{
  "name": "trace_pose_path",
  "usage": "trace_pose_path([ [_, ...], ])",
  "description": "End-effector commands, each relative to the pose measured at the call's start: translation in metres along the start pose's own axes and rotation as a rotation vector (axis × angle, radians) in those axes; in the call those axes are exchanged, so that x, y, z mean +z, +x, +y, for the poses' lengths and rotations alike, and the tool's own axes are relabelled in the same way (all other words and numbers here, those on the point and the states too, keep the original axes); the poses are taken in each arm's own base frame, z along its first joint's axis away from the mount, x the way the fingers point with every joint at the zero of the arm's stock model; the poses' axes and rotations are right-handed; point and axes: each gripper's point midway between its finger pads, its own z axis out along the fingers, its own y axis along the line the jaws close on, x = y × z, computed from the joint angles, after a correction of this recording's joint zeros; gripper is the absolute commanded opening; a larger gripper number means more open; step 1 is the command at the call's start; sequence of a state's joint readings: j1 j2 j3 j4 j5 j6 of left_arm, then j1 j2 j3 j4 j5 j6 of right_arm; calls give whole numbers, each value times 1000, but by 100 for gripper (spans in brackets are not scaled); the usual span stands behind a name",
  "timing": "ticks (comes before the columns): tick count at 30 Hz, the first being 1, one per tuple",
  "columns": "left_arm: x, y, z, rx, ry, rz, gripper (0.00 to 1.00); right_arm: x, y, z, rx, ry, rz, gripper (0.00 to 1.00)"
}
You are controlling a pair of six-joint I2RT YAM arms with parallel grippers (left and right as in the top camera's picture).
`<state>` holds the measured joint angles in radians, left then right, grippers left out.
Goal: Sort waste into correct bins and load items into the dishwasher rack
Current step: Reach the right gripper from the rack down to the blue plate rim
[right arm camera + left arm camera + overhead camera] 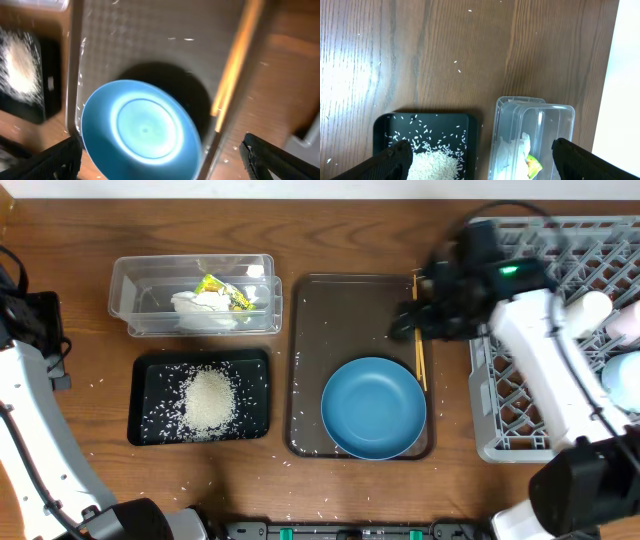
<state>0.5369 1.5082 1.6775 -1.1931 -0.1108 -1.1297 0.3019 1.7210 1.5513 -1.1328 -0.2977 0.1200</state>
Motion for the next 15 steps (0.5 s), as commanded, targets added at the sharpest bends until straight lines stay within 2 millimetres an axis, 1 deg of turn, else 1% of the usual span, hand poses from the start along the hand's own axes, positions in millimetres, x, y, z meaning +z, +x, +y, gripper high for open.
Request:
trace_pose_path([
  [1, 0, -3, 1, -14, -5, -7, 92, 13, 6, 28, -103, 56, 7, 99],
  [2, 0, -3, 1, -14, -5, -7, 92, 18, 8, 39, -113, 59, 12, 99],
  [6, 0, -3, 1, -14, -5, -7, 92, 43, 25, 67, -92, 95, 64, 99],
  [10, 0, -3, 1, -14, -5, -7, 92, 79, 54, 94, -160, 100, 178, 98],
  [13, 0, -3, 1, -14, -5, -7, 92, 108, 78, 109, -221, 120, 266, 98],
  [15, 0, -3, 1, -14, -5, -7, 92, 121, 89, 115, -248, 130, 304, 98],
])
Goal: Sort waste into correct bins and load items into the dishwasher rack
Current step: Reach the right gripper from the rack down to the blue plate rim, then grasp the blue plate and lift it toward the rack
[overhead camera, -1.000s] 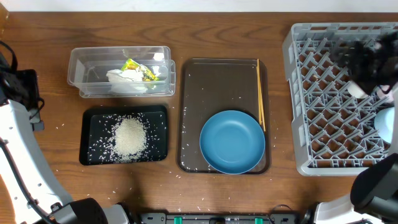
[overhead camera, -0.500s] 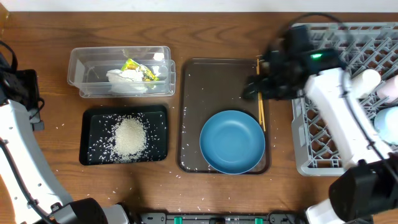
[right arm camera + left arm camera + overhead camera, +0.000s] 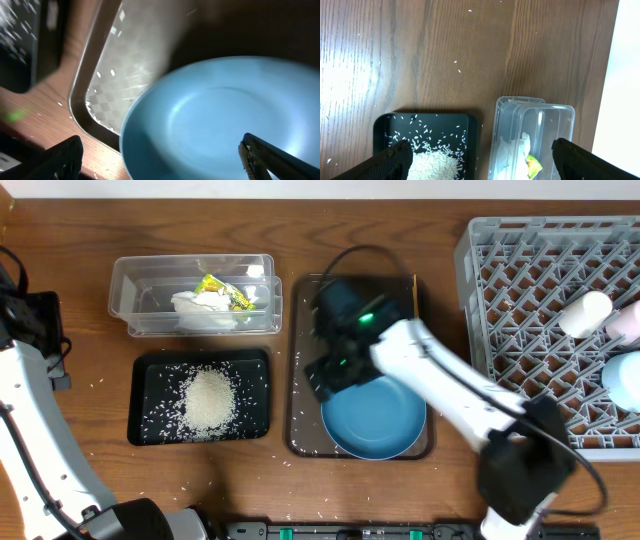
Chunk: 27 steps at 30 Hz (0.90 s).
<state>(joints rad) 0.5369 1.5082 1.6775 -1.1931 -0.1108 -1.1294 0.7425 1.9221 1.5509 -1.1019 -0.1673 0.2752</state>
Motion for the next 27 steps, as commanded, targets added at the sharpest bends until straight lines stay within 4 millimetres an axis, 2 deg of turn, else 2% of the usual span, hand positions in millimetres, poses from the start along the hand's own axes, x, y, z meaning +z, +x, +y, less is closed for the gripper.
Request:
trace_pose_path([
  [1, 0, -3, 1, -14, -5, -7, 92, 29, 14, 17, -32, 32, 77, 98],
  [6, 0, -3, 1, -14, -5, -7, 92, 60, 34, 29, -73, 67, 175, 95],
  [12, 0, -3, 1, -14, -5, -6, 92, 70, 39, 13, -33, 185, 192, 82],
  [20, 0, -3, 1, -14, -5, -6, 92, 69, 39, 13, -2, 185, 192, 43],
  [27, 0, -3, 1, -14, -5, -7, 92, 68, 45, 22, 8, 133, 225, 23],
])
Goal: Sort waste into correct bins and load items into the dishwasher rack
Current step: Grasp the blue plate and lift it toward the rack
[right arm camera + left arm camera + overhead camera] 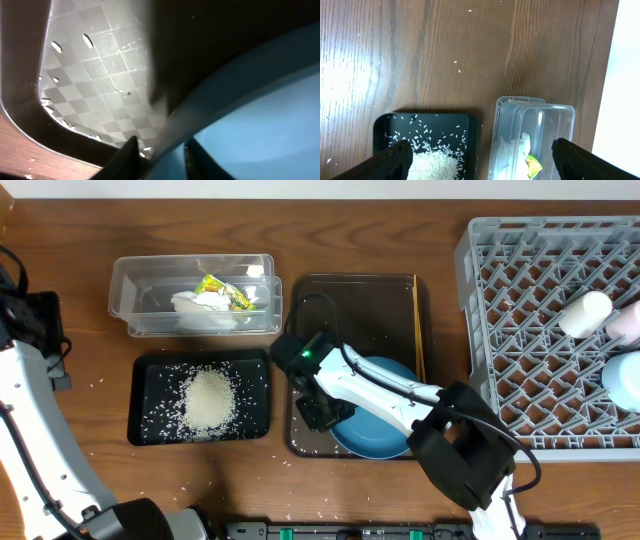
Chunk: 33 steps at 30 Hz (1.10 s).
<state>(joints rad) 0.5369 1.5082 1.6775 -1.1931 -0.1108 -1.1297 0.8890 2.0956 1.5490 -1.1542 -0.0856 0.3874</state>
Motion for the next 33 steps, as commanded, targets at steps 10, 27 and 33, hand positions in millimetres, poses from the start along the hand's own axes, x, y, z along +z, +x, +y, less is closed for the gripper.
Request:
trace_pose_path([
  [10, 0, -3, 1, -14, -5, -7, 92, -29, -7, 13, 4, -52, -5, 1],
  [27, 0, -3, 1, -14, -5, -6, 92, -223, -51, -159, 243, 5, -334, 1],
  [33, 0, -3, 1, -14, -5, -7, 92, -275, -53, -228, 225, -209, -548, 1],
])
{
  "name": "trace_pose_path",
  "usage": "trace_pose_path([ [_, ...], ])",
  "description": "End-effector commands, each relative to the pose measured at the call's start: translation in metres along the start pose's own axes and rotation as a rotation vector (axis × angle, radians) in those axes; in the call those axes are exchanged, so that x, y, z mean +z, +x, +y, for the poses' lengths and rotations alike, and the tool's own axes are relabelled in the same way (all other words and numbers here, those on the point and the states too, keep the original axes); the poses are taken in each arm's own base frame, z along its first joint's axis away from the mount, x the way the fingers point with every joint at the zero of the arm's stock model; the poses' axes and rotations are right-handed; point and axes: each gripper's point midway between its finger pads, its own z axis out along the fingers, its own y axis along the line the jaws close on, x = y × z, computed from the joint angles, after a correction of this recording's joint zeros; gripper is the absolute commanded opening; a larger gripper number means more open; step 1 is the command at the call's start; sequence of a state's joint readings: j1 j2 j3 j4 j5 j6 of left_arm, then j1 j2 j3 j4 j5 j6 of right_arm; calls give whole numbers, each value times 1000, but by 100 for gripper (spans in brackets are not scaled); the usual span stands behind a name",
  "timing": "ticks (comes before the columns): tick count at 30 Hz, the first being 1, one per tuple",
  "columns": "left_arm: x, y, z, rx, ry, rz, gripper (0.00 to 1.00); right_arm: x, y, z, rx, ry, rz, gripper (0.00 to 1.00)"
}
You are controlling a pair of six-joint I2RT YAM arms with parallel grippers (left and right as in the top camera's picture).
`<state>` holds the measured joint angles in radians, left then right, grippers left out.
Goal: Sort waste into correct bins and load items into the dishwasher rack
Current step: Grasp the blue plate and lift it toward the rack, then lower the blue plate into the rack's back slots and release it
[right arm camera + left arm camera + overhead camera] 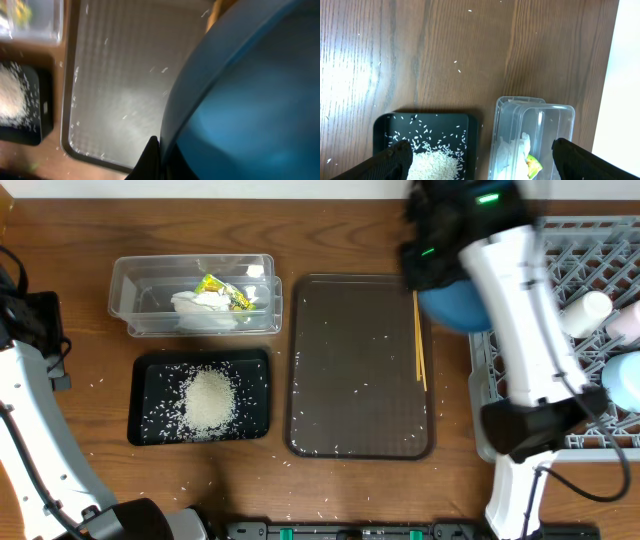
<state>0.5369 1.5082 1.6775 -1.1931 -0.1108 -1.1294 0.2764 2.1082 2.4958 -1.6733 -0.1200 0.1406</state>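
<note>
A blue bowl (457, 306) hangs tilted above the gap between the brown tray (350, 370) and the grey dishwasher rack (560, 340). My right gripper (436, 284) is shut on its rim. In the right wrist view the blue bowl (250, 100) fills the right side, and a dark finger (151, 159) presses against its edge over the brown tray (120, 90). A pair of wooden chopsticks (420, 340) lies along the tray's right side. My left gripper (480, 150) stands open high above the table at the far left, nothing between its fingers.
A clear bin (195, 305) with a white wad and a yellow wrapper sits at the back left. In front of it is a black tray of rice (205, 398). Cups (590, 310) stand in the rack's right part. Rice grains are scattered on the wood and the tray.
The bowl lay in the tray's front with my right gripper at its left rim. Now the bowl is off the tray, held up by the rack's left edge. The left arm has not moved.
My right gripper was open at the tray's back right corner, the bowl lying in the tray. Then it was over the tray left of the bowl, then down at the bowl's left rim. Now it holds the bowl beside the rack, and the tray keeps only the chopsticks.
</note>
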Motion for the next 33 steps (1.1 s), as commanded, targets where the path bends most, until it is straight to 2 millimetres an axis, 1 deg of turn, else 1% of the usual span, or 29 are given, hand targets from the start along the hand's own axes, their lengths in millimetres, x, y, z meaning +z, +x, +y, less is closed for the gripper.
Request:
trace_pose_path([
  [1, 0, -3, 1, -14, -5, -6, 92, -31, -17, -18, -75, -200, -108, 1],
  [2, 0, -3, 1, -14, -5, -7, 92, -35, -21, -24, -77, -238, -130, 1],
  [4, 0, -3, 1, -14, -5, -6, 92, -45, -33, -50, -95, -316, -207, 1],
  [6, 0, -3, 1, -14, -5, -7, 92, -52, -45, -78, -64, -353, -284, 1],
  [7, 0, -3, 1, -14, -5, -7, 92, -56, -50, -88, -49, -376, -319, 1],
  [10, 0, -3, 1, -14, -5, -7, 92, -68, -63, -109, -53, -493, -434, 1],
  [13, 0, -3, 1, -14, -5, -6, 92, -72, -65, -123, -115, -589, -516, 1],
  [19, 0, -3, 1, -14, -5, -7, 92, -62, -66, -138, -158, -783, -639, 1],
  [21, 0, -3, 1, -14, -5, -6, 92, -60, -64, -141, -156, -853, -671, 1],
  [23, 0, -3, 1, -14, -5, -7, 92, -54, -61, -146, -116, -888, -664, 1],
  [27, 0, -3, 1, -14, -5, -7, 92, -33, -52, -164, -32, -839, -612, 1],
  [31, 0, -3, 1, -14, -5, -7, 92, -8, -43, -190, 94, -732, -527, 2],
  [32, 0, -3, 1, -14, -5, -7, 92, -3, -40, -195, 112, -711, -514, 2],
  [33, 0, -3, 1, -14, -5, -6, 92, 3, -37, -200, 127, -688, -501, 6],
])
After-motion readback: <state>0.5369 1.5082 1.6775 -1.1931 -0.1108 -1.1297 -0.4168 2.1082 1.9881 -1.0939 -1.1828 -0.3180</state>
